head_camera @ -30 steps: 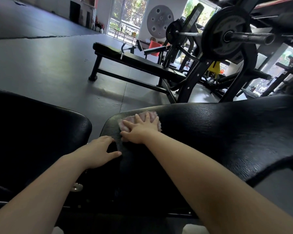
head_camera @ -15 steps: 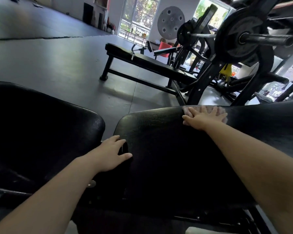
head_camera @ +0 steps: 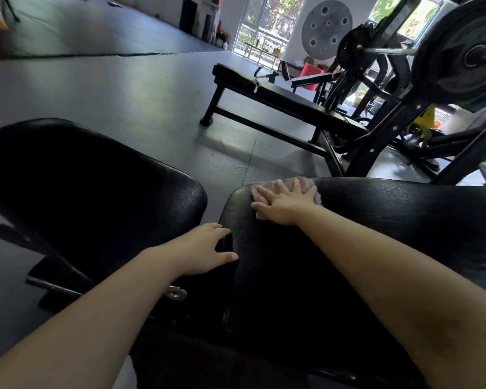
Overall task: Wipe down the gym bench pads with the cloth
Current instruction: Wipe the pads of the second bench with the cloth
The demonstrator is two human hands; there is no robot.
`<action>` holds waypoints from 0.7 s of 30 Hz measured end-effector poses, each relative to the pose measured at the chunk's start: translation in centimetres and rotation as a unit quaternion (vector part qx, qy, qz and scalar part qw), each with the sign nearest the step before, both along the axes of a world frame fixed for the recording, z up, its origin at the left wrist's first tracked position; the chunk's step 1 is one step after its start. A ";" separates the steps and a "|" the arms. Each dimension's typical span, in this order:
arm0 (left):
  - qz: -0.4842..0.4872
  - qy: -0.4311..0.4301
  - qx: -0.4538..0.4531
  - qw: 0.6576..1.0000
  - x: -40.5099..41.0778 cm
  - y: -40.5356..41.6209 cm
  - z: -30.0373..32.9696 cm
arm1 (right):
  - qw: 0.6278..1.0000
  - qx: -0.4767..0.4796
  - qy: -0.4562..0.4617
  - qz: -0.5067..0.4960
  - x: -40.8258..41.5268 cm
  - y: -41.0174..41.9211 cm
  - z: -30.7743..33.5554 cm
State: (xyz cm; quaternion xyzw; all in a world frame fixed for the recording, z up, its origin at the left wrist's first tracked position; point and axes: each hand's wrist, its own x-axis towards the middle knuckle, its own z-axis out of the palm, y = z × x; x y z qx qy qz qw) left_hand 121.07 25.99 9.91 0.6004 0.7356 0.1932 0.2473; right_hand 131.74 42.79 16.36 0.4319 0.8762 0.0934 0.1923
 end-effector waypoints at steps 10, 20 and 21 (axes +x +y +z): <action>-0.011 -0.030 -0.057 0.998 -0.5 -1.9 0.9 | 0.971 -0.053 -0.067 0.222 3.1 -6.0 -0.1; -0.025 -0.032 -0.068 0.997 -0.3 -2.2 1.1 | 0.994 -0.008 -0.027 0.101 -3.2 2.6 -1.2; -0.026 -0.025 -0.067 0.997 -0.4 -2.2 1.0 | 0.996 -0.006 -0.028 0.090 -3.8 2.7 -1.3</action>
